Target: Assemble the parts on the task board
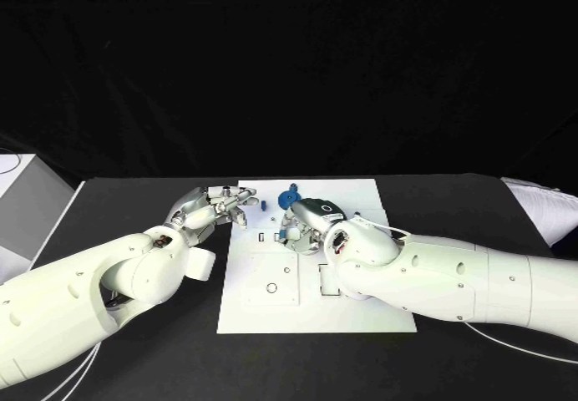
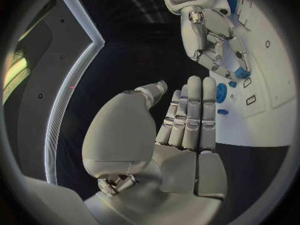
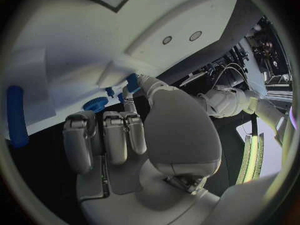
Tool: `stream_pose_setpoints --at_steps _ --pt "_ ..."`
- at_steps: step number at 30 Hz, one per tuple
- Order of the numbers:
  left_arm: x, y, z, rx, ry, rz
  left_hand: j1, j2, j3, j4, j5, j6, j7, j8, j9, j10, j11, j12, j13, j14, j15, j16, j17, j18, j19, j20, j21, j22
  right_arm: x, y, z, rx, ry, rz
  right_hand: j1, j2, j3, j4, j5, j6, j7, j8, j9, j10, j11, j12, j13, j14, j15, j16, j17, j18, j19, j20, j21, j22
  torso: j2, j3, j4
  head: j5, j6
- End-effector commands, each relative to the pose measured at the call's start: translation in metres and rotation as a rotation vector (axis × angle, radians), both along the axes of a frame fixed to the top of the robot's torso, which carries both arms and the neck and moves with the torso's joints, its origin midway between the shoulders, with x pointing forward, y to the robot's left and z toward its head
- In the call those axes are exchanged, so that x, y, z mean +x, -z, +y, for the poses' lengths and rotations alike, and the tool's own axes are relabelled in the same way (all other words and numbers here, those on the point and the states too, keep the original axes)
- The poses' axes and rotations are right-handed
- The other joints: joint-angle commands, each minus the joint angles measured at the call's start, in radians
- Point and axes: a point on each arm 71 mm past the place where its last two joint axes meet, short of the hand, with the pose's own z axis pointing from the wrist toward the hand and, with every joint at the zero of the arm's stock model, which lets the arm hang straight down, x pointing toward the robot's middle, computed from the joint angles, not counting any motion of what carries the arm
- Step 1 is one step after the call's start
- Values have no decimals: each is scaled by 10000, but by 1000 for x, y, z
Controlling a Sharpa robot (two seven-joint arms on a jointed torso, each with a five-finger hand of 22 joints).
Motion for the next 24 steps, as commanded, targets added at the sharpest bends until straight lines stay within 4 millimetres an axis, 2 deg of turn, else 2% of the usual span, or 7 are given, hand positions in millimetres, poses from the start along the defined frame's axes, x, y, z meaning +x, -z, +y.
stream_pose_setpoints --at_steps 1,13,17,24 --pt "-1 -1 -3 -68 220 -67 -76 -4 41 -18 6 -40 30 -40 16 -84 14 -25 -8 -83 1 68 -9 149 -79 -19 63 9 0 2 0 -269 -11 -116 5 -61 24 -45 23 -11 0 56 11 1060 -15 61 2630 970 16 44 2138 -144 1030 -21 46 2632 2 -9 3 6 -17" --pt "-1 -1 -3 -45 250 -55 -76 -4 41 -18 6 -40 30 -40 16 -84 14 -25 -8 -83 1 68 -9 149 -79 -19 63 9 0 5 0 -291 -11 -147 -6 -188 -17 -83 2 -87 23 51 3 1060 2 61 2630 962 27 32 2102 -144 1030 -11 46 2632 -2 -9 -7 17 -33" --pt "-1 -1 -2 -43 253 -51 -81 -7 48 -29 5 -46 30 -42 17 -90 15 -24 -8 -90 2 74 -13 150 -92 -15 75 14 -1 5 0 -272 -33 -171 25 -375 -104 -156 -74 -201 62 33 -13 1060 33 61 2630 961 59 31 2098 -144 1030 13 46 2632 -3 -9 -10 22 -33" --pt "-1 -1 -3 -42 258 -46 -81 -7 48 -29 5 -46 30 -42 17 -90 15 -24 -8 -90 2 74 -13 150 -92 -15 75 14 -1 4 0 -204 -66 -228 -5 -519 -276 -150 -154 -381 132 -21 -54 1060 94 61 2630 958 121 26 2087 -144 1030 62 46 2632 1 -3 -10 23 -42"
